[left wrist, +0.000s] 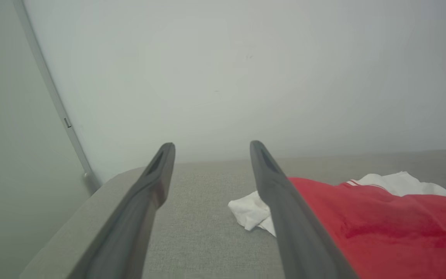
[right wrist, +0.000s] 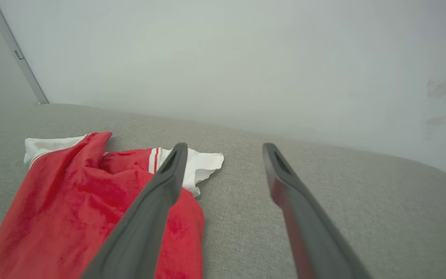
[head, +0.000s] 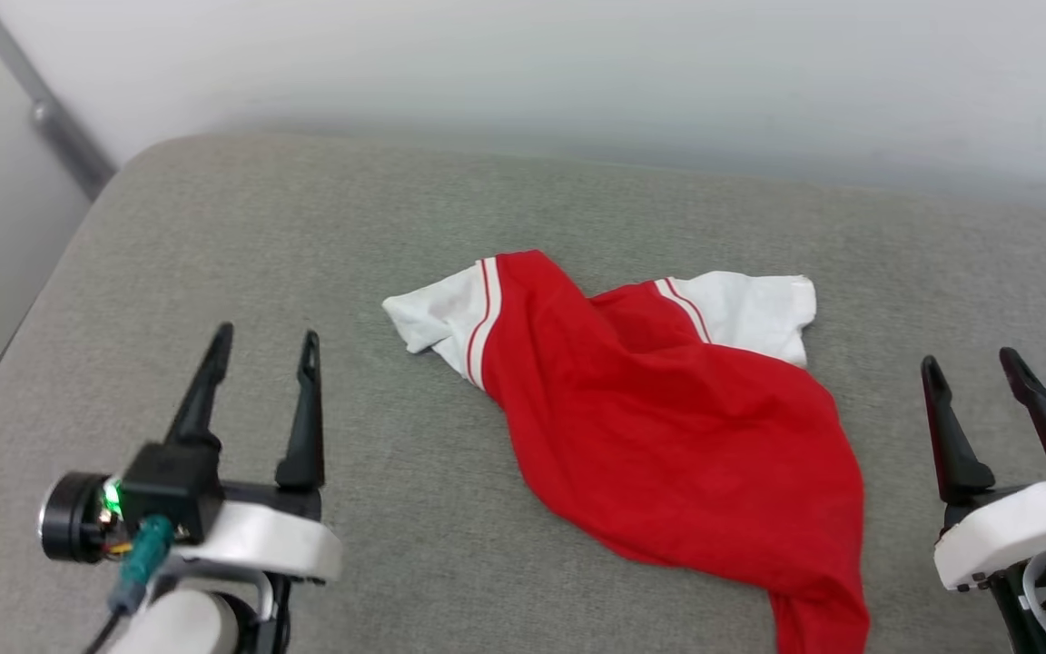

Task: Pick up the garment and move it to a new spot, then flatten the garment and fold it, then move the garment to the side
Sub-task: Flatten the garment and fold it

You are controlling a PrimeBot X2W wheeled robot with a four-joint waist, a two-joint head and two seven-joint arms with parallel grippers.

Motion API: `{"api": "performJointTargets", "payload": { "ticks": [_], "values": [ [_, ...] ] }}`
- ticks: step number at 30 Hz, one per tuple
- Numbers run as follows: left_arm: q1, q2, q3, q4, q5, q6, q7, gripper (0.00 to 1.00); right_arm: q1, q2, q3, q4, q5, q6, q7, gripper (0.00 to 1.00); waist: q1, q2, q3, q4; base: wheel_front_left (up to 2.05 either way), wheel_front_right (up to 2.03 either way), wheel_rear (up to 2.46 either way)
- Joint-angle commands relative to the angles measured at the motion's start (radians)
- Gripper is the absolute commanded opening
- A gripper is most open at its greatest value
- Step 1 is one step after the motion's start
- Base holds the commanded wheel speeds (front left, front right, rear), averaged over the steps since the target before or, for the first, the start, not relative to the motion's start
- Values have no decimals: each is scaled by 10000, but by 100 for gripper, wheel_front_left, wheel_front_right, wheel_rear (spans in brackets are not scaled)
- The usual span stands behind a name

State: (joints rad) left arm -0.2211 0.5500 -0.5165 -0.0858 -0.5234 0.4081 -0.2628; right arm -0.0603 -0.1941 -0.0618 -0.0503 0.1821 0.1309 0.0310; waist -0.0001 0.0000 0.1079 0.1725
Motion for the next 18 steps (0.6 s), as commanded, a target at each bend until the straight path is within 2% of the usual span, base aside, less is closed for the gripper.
{"api": "performJointTargets", "payload": {
  "ticks": [1, 5, 10, 12, 18],
  "values": [
    [143, -83, 78, -131, 154, 46, -25, 100, -12, -176, 109, -92, 52, -3, 215, 100, 1, 0, 26, 192, 0, 0, 0],
    [510, -384, 211, -466, 629, -196, -25, 100, -594, -1059, 916, -360, 307, -5, 1840, 100, 1, 0, 243, 573, 0, 0, 0],
    [340, -638, 226, -503, 988, -594, -26, 100, -2007, -2056, 1982, -444, 1262, -5, 4685, 100, 1, 0, 757, 1100, 0, 0, 0],
    [263, -836, 235, -529, 1097, -719, -26, 100, -2647, -2526, 2395, -255, 1433, -5, 5783, 100, 1, 0, 988, 1359, 0, 0, 0],
    [95, -1457, 146, -473, 1388, -1093, -26, 100, -4610, -3214, 3241, 951, 2192, -7, 9155, 100, 1, 0, 1708, 2145, 0, 0, 0]
  ]
}}
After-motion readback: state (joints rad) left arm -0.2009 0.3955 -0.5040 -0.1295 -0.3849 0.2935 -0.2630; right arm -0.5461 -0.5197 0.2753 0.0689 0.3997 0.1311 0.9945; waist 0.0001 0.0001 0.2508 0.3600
